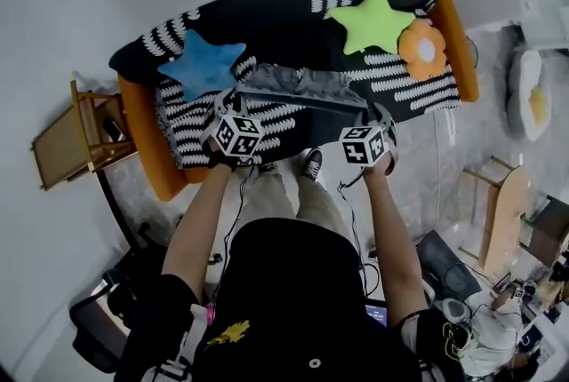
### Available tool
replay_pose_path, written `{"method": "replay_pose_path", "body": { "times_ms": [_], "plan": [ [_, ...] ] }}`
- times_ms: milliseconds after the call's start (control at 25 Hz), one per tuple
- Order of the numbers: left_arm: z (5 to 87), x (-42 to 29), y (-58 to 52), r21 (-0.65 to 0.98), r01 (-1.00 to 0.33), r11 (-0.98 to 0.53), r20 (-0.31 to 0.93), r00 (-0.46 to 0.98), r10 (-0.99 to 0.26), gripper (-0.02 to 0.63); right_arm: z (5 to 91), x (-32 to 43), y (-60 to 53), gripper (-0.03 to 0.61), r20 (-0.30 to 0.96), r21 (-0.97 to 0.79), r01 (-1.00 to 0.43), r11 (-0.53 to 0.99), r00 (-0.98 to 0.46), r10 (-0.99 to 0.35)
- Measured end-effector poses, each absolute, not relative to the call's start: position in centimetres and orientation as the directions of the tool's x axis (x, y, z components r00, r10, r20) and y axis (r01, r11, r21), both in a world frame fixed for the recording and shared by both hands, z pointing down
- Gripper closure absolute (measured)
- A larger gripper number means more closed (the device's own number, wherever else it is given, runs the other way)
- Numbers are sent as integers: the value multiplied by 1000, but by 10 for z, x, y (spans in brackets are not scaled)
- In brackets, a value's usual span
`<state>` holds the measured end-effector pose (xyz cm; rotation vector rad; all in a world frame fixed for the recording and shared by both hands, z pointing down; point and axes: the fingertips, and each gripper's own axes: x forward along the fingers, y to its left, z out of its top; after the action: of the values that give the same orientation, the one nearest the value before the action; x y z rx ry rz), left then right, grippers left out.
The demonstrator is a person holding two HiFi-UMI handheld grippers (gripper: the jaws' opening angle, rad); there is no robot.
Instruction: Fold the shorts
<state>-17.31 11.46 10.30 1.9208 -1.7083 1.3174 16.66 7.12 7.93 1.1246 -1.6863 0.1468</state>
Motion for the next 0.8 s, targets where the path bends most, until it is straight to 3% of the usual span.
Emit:
{"method": "replay_pose_path", "body": {
  "times_ms": [40,240,280,560,680,800],
  "plan": [
    [96,-175,112,-365,-889,-276,741,-99,-664,537,71,166,69,477,795,411,-727,550,-8,-606],
    [60,-175,102,-309,-897,-317,756,-29,-654,584,46,163,59,501,816,370,-724,583,-47,-576],
    [53,-175,100,-281,-895,-346,773,3,-635,586,46,162,57,540,837,333,-727,600,-64,-543],
    [-57,-160,31,-93,-793,-602,895,198,-400,588,-30,174,-15,546,948,-101,-798,595,-259,-186],
    [-84,-148,17,-64,-704,-708,936,204,-287,589,-75,176,-34,546,965,-129,-779,614,-241,-103],
    [-129,-149,-6,-203,-672,-712,929,96,-356,589,-89,174,-51,546,971,-132,-756,641,-229,-69]
  ]
}}
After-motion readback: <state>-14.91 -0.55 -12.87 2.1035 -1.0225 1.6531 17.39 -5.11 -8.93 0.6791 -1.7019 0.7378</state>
